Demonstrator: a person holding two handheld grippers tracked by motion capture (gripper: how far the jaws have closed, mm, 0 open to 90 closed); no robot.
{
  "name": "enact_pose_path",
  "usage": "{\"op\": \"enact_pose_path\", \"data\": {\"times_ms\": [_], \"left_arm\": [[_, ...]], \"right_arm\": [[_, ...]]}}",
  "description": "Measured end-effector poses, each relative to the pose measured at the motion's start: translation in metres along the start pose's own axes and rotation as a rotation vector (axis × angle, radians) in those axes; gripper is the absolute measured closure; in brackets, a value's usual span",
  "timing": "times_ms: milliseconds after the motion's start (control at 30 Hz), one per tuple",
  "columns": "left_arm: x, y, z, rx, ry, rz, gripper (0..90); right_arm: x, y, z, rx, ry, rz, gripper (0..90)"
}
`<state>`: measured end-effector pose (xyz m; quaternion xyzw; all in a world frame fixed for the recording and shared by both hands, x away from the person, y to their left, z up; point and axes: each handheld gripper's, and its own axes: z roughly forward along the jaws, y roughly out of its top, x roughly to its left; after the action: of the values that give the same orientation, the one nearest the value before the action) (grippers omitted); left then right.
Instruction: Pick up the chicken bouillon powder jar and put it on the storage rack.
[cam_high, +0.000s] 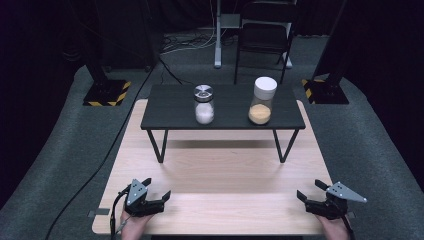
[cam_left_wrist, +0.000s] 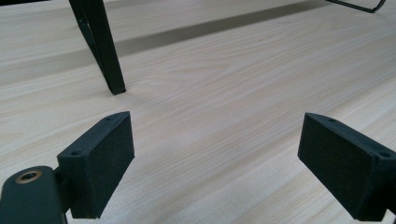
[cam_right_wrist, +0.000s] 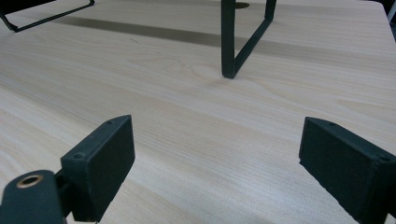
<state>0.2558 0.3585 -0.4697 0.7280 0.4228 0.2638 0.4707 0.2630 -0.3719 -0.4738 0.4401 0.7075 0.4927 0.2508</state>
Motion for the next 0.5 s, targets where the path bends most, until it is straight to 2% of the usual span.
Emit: {"op": "enact_pose_path", "data": {"times_ms": [500], "left_arm": [[0.0005, 0.0003, 0.0004, 0.001, -0.001, -0.001, 10.4]], "right_arm": [[-0.0006, -0.0003, 0.0005, -0.001, 0.001, -0.002, 9.4]]}}
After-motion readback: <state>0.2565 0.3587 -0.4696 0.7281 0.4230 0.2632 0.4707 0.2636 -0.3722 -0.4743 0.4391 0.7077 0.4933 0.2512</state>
